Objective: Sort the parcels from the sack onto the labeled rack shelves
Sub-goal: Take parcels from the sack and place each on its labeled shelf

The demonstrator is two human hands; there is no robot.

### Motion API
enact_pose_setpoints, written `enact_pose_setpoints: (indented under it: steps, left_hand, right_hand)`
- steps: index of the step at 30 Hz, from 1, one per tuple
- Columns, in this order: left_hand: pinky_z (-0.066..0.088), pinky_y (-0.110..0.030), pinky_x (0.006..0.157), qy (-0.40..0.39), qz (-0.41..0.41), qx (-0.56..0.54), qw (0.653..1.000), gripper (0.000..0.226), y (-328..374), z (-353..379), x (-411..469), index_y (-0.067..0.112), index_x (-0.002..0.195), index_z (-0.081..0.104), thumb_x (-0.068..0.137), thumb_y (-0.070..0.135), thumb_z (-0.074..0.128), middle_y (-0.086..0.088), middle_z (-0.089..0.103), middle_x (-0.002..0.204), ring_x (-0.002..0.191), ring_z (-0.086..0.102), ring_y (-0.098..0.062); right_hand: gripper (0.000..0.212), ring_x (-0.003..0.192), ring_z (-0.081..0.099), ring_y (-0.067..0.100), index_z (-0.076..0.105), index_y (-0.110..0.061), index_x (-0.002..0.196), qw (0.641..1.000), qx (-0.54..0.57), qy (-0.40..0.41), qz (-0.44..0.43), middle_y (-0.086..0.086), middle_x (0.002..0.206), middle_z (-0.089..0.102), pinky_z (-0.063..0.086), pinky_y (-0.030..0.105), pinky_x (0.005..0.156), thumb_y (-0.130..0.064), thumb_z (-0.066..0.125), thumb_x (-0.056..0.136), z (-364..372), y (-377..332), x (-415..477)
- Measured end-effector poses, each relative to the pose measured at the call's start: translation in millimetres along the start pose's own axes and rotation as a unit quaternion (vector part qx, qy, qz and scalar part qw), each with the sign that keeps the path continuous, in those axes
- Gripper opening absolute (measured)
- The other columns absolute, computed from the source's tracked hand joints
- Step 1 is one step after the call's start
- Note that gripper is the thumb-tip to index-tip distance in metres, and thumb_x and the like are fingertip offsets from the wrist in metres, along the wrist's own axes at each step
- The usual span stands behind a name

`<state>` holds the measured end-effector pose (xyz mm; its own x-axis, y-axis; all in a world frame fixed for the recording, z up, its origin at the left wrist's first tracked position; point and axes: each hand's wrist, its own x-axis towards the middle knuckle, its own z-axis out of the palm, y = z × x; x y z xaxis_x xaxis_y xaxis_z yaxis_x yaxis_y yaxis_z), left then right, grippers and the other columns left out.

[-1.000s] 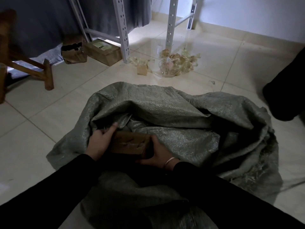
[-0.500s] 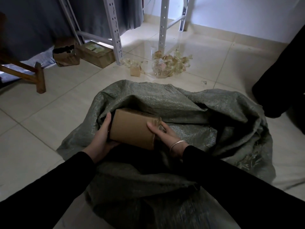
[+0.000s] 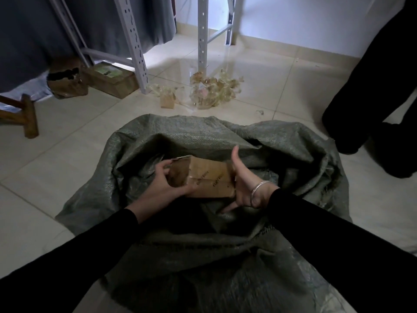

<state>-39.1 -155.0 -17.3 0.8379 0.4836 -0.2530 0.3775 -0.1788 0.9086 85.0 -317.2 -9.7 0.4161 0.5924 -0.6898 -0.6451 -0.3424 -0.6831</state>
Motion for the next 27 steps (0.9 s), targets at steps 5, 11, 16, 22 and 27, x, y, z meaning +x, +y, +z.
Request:
enact_pose_setpoints:
  steps: [5, 11, 16, 22, 27]
  left_hand:
    - [0.032, -0.035, 0.112, -0.038, 0.064, 0.076, 0.994, 0.136, 2, 10, 0, 0.032, 0.145, 0.002, 0.042, 0.043, 0.09, 0.005, 0.034, 0.145, 0.129, 0.041, -0.014]
    - [0.028, -0.033, 0.114, -0.049, 0.122, 0.124, 0.984, 0.13, 2, 16, 2, 0.038, 0.144, 0.011, 0.042, 0.041, 0.091, 0.011, 0.031, 0.145, 0.137, 0.031, -0.01]
    - [0.039, -0.033, 0.107, -0.064, 0.144, 0.097, 0.983, 0.117, 0, 14, -3, 0.035, 0.136, 0.019, 0.044, 0.034, 0.091, 0.021, 0.038, 0.127, 0.127, 0.04, -0.006]
    - [0.049, -0.036, 0.09, -0.05, -0.08, -0.251, 0.963, 0.051, 11, 32, -16, 0.024, 0.114, 0.056, 0.076, 0.058, 0.057, -0.006, 0.064, 0.12, 0.102, 0.061, -0.017]
    - [0.058, -0.033, 0.071, -0.088, -0.121, -0.36, 0.921, 0.023, 27, 31, -12, 0.018, 0.105, 0.063, 0.086, 0.031, 0.056, -0.001, 0.075, 0.089, 0.079, 0.072, -0.015]
  right_hand:
    - [0.071, 0.101, 0.059, 0.029, 0.043, -0.032, 0.129, 0.995, 0.026, 0.091, -0.035, 0.002, 0.129, 0.05, 0.051, 0.059, 0.079, -0.072, 0.053, 0.072, -14, -7, -16]
    - [0.044, 0.099, 0.053, 0.025, 0.041, -0.04, 0.121, 0.986, 0.051, 0.125, -0.094, 0.003, 0.125, 0.045, 0.054, 0.049, 0.075, -0.034, 0.063, 0.083, -17, 6, -17]
    - [0.039, 0.1, 0.054, 0.025, 0.047, -0.04, 0.11, 0.986, 0.049, 0.112, -0.115, 0.001, 0.113, 0.054, 0.053, 0.046, 0.078, -0.023, 0.065, 0.081, -19, 10, -14]
    - [0.032, 0.078, 0.062, 0.012, 0.06, -0.027, 0.099, 0.983, 0.04, 0.081, -0.16, -0.002, 0.088, 0.066, 0.051, 0.024, 0.055, -0.004, 0.065, 0.078, -24, -7, -21]
    - [0.055, 0.098, 0.066, 0.025, 0.051, -0.009, 0.122, 0.962, 0.09, 0.116, -0.23, 0.013, 0.114, 0.066, 0.057, 0.032, 0.069, -0.015, 0.075, 0.073, -9, -34, -13]
